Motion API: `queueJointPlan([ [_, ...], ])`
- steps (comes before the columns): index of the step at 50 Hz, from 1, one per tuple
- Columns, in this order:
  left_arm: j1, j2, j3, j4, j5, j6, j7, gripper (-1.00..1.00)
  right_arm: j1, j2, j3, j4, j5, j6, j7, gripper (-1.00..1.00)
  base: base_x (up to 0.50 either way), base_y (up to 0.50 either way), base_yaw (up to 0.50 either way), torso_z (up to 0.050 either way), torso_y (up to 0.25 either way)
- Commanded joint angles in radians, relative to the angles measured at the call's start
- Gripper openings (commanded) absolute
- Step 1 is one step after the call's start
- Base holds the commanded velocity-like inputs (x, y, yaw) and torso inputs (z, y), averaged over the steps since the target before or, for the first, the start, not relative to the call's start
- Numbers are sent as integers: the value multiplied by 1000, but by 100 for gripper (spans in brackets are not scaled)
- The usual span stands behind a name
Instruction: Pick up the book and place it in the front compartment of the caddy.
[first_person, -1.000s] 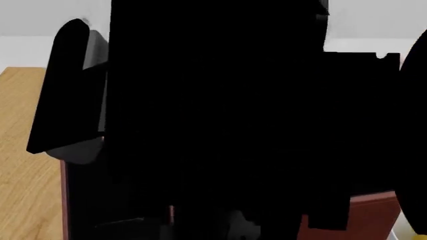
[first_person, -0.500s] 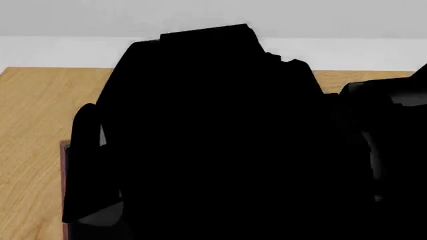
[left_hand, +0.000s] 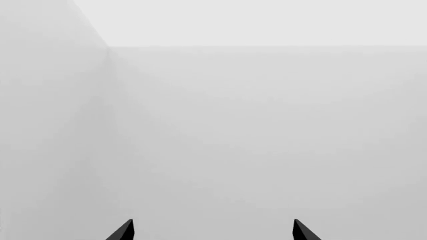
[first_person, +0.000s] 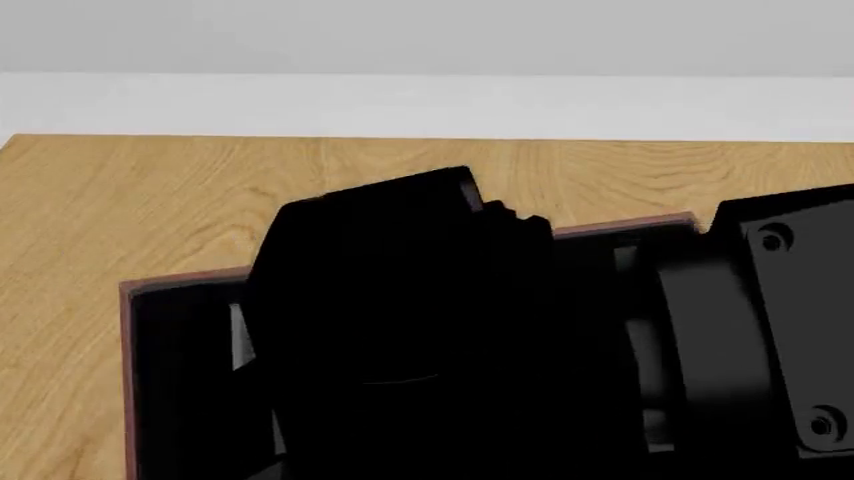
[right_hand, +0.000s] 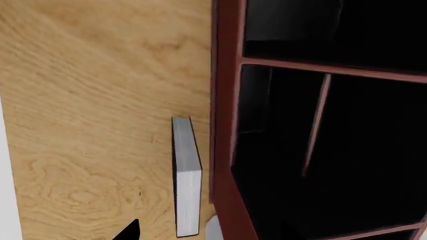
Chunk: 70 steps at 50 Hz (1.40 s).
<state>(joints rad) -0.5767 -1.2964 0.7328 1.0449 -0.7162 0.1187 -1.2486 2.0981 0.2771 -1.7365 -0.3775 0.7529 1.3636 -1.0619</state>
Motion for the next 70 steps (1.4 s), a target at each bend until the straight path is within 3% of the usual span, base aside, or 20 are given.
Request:
queueJointPlan([
  [1, -83, -32, 107, 0, 11, 32, -37, 100, -47, -8, -50, 9, -25, -34, 17, 100, 0, 0, 0, 0, 0],
  [27, -194, -58, 243, -1, 24, 63, -73, 100, -150, 10, -105, -17, -24, -21, 82, 100, 0, 0, 0, 0, 0],
  [70, -262, -90, 338, -4, 44, 106, -103, 100, -238, 4, -265, 36, -82, -60, 111, 100, 0, 0, 0, 0, 0],
])
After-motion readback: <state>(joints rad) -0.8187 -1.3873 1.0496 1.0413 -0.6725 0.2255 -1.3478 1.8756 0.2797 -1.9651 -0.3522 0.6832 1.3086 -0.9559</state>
